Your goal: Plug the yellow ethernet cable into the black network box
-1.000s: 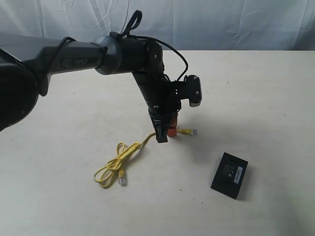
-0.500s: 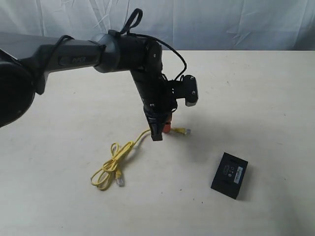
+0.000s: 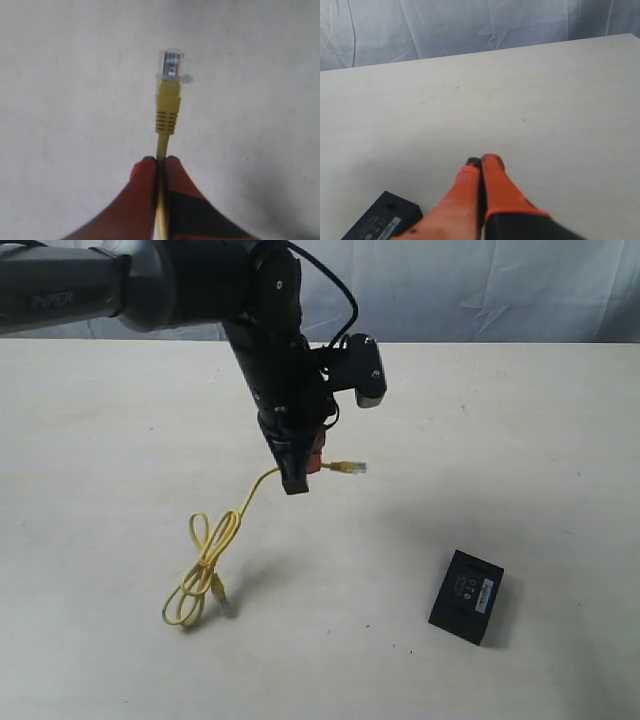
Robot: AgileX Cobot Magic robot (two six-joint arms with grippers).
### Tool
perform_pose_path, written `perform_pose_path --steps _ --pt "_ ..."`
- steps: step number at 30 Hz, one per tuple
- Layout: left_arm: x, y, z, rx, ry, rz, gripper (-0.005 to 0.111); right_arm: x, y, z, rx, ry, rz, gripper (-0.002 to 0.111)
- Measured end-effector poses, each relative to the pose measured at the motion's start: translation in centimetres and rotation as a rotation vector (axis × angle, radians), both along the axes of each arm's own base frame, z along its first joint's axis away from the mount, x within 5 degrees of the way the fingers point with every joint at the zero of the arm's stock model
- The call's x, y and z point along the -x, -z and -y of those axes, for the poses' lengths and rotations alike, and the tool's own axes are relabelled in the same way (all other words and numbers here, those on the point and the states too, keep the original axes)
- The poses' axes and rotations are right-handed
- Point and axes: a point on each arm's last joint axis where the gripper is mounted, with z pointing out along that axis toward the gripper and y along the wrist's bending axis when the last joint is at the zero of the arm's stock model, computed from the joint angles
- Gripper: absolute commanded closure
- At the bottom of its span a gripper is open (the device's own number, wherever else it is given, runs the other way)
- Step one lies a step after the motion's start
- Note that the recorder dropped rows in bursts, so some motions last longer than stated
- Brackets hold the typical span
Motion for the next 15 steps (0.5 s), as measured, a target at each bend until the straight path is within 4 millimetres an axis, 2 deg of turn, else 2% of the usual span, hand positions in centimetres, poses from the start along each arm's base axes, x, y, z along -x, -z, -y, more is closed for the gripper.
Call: perform_pose_path --steps 9,15 --pt "3.6 0.7 -2.9 0.015 -0.029 0.004 0.107 -0.1 -0.2 0.0 0.011 0.002 0.024 0.109" --pt "4.0 1.0 -3.2 0.012 -0.031 0.002 0.107 -0.4 -2.8 0.1 0.011 0.009 0.313 0.109"
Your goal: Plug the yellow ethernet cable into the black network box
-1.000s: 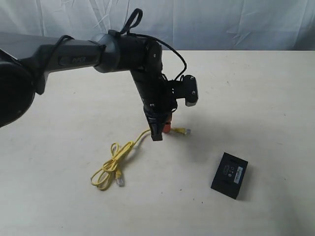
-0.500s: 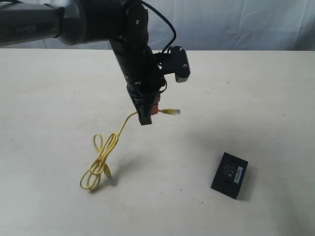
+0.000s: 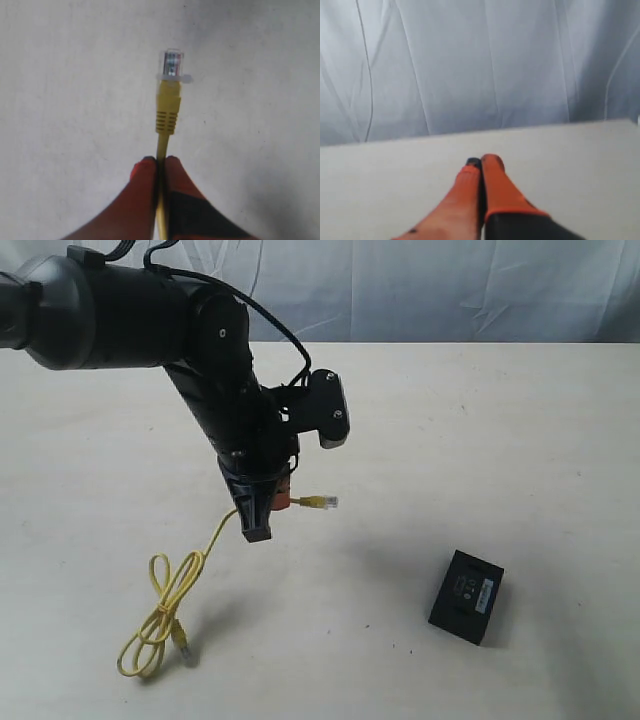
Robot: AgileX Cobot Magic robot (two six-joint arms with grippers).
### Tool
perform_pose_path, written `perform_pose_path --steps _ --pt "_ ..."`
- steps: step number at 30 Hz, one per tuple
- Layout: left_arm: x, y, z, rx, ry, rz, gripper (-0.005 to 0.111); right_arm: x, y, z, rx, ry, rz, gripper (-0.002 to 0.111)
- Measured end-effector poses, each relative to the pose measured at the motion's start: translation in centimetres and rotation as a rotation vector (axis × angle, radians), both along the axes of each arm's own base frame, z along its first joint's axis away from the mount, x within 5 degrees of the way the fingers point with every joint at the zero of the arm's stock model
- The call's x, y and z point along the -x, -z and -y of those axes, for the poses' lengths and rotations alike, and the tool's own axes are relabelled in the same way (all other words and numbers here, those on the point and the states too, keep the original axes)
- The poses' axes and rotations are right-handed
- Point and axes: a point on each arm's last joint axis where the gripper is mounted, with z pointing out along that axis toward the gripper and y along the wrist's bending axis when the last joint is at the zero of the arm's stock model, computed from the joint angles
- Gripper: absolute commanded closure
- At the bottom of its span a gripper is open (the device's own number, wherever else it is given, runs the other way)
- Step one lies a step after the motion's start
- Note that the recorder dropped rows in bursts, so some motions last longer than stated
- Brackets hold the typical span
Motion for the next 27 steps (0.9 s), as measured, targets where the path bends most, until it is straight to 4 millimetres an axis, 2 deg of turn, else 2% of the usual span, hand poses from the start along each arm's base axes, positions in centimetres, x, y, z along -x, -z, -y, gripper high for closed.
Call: perform_pose_path --steps 8,13,16,20,24,27 --pt "-0.2 -0.1 0.1 0.017 -0.004 0.024 0.107 0.6 -2.9 0.1 -0.007 0.004 0.325 0.109" --pt "-0.3 -0.1 0.2 0.018 -0.006 0.028 0.107 0.6 -3.1 0.2 -0.039 0.014 0.324 0.109" --pt "-0.3 -0.1 0.2 0.020 -0.006 0.030 0.107 0.2 -3.8 0.1 -0.062 0.000 0.150 0.109" --pt "-0.3 -0.1 0.2 0.022 -0.006 0.033 0.107 -1.6 -6.4 -0.3 -0.004 -0.021 -0.140 0.109" --pt "-0.3 -0.1 0.2 0.025 -0.009 0.037 0.107 -5.8 -8.2 -0.9 -0.040 -0.057 -0.510 0.109" --pt "-0.3 -0.1 0.2 0.025 -0.009 0.037 0.107 -9.3 -6.5 -1.5 -0.095 -0.089 -0.817 0.109"
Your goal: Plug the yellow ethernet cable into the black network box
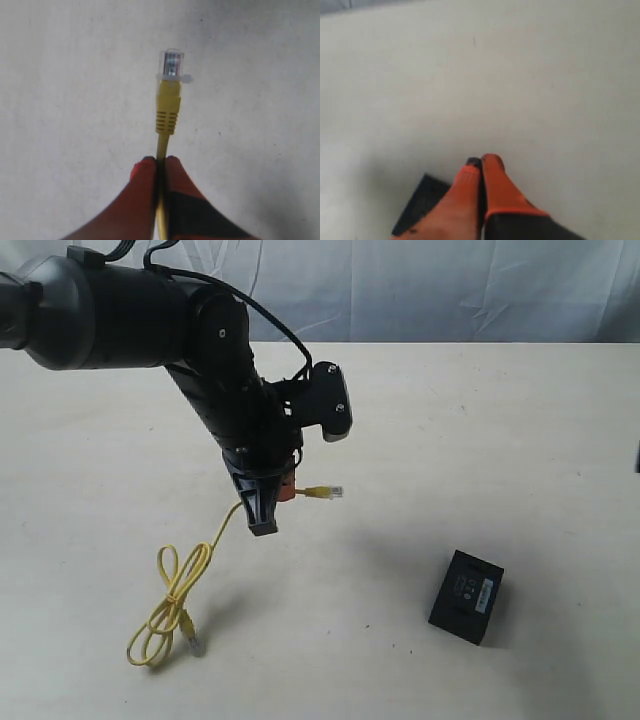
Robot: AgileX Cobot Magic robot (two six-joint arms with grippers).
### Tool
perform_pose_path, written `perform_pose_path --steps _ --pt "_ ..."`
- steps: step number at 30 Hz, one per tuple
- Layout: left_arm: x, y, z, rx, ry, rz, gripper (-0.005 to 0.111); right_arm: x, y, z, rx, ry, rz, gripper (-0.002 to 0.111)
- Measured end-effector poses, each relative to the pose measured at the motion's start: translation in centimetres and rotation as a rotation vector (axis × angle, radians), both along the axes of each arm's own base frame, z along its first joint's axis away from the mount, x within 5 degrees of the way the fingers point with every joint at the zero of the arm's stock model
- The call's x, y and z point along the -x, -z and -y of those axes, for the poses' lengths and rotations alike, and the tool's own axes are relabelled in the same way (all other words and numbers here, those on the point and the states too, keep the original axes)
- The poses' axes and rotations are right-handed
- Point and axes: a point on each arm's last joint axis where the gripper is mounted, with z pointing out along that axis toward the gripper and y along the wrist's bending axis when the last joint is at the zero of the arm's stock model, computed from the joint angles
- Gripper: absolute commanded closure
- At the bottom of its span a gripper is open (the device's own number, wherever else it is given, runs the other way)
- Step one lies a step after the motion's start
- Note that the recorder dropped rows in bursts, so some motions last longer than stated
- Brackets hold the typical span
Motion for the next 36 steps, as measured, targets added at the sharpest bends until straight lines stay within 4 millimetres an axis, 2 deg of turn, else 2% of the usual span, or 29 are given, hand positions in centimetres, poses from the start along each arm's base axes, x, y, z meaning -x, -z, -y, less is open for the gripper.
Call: perform_pose_path --steps 4,7,9,15,22,32,36 --pt "0.0 0.0 0.0 0.005 -0.002 0.004 0.107 -3.5 5.1 -1.0 -0.024 -0.052 -0.371 0.109" --pt "-0.1 0.0 0.1 0.010 -0.003 0.011 0.107 -4.9 8.8 -2.4 -0.011 -0.109 -0.553 0.109" --pt "-0.2 -0.1 0.1 0.015 -0.005 0.016 0.107 -5.4 10.6 -3.6 0.012 -0.152 -0.604 0.109" --pt "-0.2 -0.1 0.2 0.021 -0.007 0.019 0.107 -6.6 13.8 -6.2 0.064 -0.221 -0.605 0.109" --pt "-0.2 -0.1 0.2 0.021 -0.007 0.019 0.107 -7.4 15.5 -6.8 0.076 -0.211 -0.578 0.109" --pt "-0.1 -0.1 0.3 0.044 -0.022 0.004 0.107 -8.1 15.5 -7.0 0.062 -0.183 -0.508 0.109" --pt "0.0 -0.1 0.4 0.059 -0.079 -0.023 0.107 -8.1 15.5 -6.8 0.056 -0.175 -0.520 0.109"
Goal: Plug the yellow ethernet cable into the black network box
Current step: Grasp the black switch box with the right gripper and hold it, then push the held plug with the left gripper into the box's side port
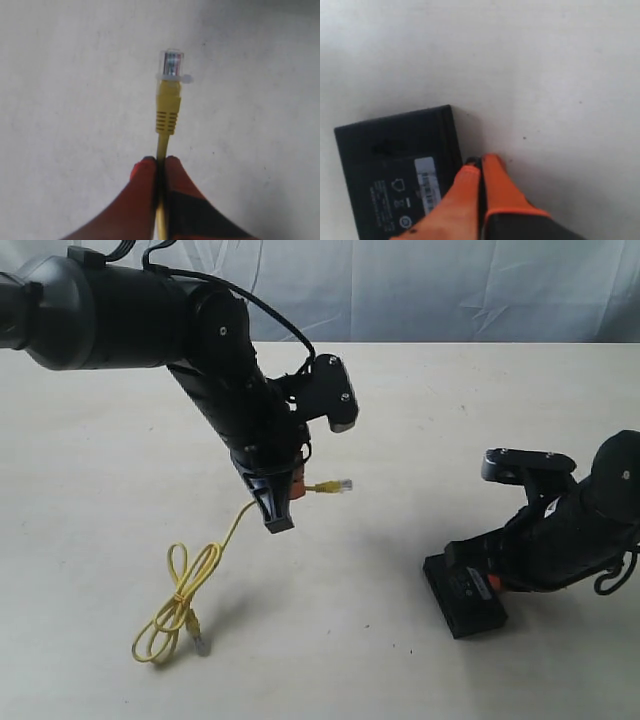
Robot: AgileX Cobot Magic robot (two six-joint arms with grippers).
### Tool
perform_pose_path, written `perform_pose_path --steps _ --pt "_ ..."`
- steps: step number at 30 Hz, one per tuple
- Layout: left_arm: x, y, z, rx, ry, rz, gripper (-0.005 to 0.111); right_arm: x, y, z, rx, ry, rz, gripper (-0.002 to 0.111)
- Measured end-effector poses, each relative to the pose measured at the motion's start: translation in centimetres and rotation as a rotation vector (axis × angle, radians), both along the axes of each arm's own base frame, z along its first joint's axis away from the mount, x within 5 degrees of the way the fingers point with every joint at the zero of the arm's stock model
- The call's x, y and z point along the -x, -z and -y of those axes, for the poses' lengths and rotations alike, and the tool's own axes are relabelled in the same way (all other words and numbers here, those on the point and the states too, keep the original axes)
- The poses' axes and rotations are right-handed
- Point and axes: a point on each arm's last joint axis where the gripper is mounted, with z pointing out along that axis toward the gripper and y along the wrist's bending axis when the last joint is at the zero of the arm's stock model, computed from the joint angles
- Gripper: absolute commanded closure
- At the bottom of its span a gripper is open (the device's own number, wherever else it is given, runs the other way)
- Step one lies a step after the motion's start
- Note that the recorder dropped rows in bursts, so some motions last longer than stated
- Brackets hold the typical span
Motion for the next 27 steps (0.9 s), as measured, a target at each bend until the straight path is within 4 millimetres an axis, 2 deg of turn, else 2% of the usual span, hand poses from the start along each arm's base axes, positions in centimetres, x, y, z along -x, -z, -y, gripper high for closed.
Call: perform_pose_path --steps 5,10,16,22,27 --pt "1.5 -0.2 0.3 -0.019 -0.029 -0.033 0.107 -0.5 -1.4 1.6 -0.020 0.064 0.001 0.109" --pt "5.0 0.5 2.0 -0.053 0.022 -0.068 0.107 -1.6 -3.0 3.0 -0.035 0.104 0.030 0.109" --pt "7.9 1.7 4.8 -0.042 0.107 -0.062 0.107 -1.6 -2.6 3.0 -0.033 0.093 -0.010 0.109" --pt "8.6 4.2 6.4 -0.036 0.115 -0.087 0.107 -1.7 -1.5 2.7 -0.059 0.092 -0.051 0.109" --pt "8.4 5.2 7.1 0.001 0.096 -0.078 0.107 -1.6 -1.4 1.7 -0.062 0.056 -0.038 0.109"
